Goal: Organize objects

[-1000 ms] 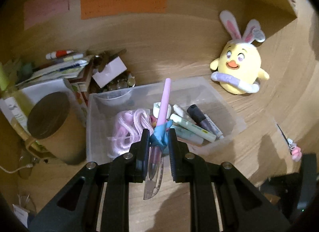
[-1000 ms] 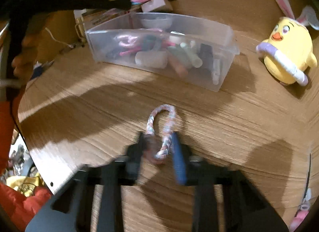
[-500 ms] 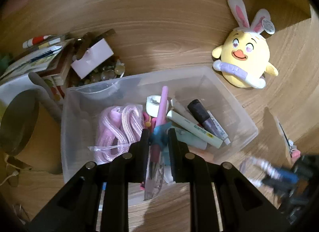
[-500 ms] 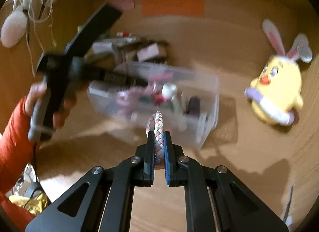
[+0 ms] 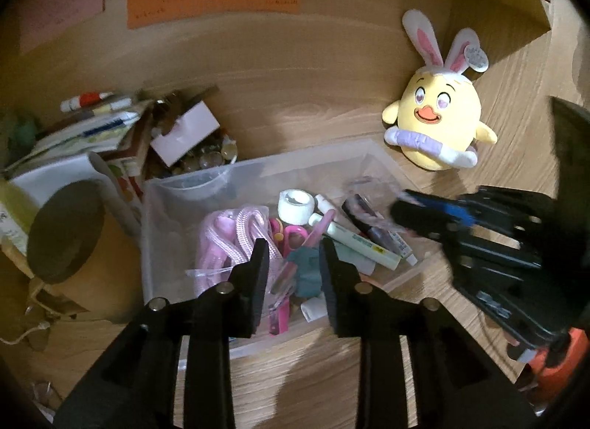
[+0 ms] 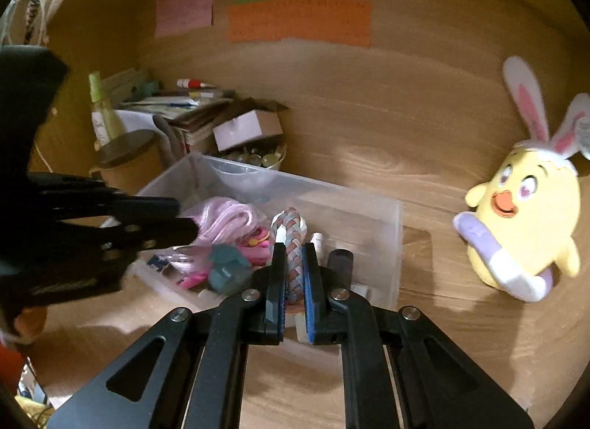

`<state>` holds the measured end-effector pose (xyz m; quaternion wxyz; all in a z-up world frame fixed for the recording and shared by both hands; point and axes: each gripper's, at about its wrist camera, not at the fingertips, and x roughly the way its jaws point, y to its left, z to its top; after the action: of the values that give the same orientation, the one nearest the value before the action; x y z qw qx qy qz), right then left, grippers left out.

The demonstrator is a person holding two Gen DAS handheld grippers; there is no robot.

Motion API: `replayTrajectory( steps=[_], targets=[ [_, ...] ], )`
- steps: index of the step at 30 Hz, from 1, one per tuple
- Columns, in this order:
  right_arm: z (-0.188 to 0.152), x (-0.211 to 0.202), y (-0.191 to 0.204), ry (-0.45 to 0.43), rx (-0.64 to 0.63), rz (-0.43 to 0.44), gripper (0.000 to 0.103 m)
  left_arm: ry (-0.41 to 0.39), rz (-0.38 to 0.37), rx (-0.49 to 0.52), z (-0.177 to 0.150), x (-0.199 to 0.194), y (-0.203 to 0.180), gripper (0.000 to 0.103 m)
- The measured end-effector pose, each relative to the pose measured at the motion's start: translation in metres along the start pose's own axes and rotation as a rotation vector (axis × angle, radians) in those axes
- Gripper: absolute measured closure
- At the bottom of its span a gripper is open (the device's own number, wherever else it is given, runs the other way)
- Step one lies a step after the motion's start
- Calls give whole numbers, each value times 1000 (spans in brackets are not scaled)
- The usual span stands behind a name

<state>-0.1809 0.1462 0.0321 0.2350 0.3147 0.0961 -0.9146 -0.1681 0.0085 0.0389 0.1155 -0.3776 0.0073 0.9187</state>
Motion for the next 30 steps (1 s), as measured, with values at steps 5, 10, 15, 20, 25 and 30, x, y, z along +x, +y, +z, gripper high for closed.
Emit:
replayTrajectory(
  steps=[5, 10, 15, 20, 25, 30],
  targets=[
    [-2, 21, -2, 44, 28, 27, 96, -44, 21, -7, -4, -10, 2, 53],
    [-8, 29, 4, 102, 3, 28, 86, -86, 62, -7, -12, -21, 0, 33],
    [-10, 10, 10, 56, -21, 16, 55, -117, 68, -28, -21, -34, -4, 24],
    [-12, -17, 15, 1, -45, -5, 37, -152, 86, -40, -29, -48, -6, 13],
    [-21, -43, 16, -34, -36, 17, 14, -186, 118, -41, -40, -59, -9, 6],
    [-34, -56, 19, -53, -31, 21, 6, -175, 114, -69, -56, -61, -8, 5]
  ],
)
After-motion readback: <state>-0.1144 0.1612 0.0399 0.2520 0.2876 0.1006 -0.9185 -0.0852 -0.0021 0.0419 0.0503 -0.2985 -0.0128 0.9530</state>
